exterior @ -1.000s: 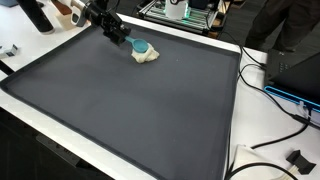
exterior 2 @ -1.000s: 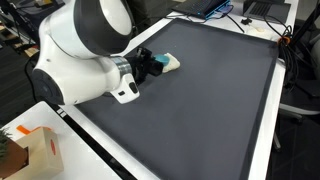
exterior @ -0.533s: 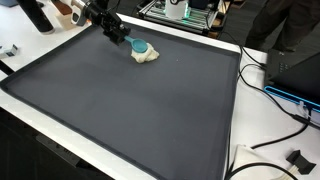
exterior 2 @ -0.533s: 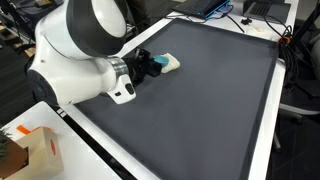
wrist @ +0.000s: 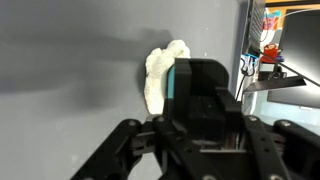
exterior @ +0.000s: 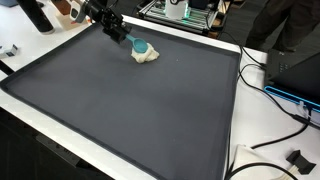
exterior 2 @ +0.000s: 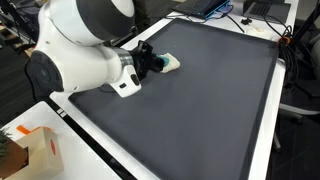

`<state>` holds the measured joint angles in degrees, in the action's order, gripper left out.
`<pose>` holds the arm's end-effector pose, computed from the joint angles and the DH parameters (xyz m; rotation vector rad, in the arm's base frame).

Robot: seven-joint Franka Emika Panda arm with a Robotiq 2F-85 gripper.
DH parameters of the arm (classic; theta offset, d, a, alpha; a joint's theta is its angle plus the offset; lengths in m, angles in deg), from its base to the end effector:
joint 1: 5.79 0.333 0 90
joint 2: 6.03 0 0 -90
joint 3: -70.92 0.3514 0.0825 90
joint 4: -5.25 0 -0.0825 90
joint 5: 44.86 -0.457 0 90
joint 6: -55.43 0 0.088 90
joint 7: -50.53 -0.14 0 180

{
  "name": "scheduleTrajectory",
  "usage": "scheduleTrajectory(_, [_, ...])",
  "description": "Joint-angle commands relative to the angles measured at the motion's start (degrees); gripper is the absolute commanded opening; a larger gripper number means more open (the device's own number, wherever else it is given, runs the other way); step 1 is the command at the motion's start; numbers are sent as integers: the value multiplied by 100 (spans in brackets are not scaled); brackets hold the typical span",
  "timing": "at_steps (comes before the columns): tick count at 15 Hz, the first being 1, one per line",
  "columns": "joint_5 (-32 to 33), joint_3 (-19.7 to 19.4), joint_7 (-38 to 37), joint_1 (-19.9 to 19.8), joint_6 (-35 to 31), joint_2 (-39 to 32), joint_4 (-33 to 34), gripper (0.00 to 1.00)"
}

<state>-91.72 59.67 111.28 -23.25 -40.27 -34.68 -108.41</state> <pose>0.5498 -0.1959 0.1523 -2.1685 -0.1171 0.0911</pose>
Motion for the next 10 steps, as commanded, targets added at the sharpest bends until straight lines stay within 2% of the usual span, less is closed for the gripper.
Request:
scheduleTrajectory(1, [350, 30, -236, 189, -503, 441, -371, 25])
scheduleTrajectory(10, [1055, 306, -687, 454, -514, 1255, -552, 25])
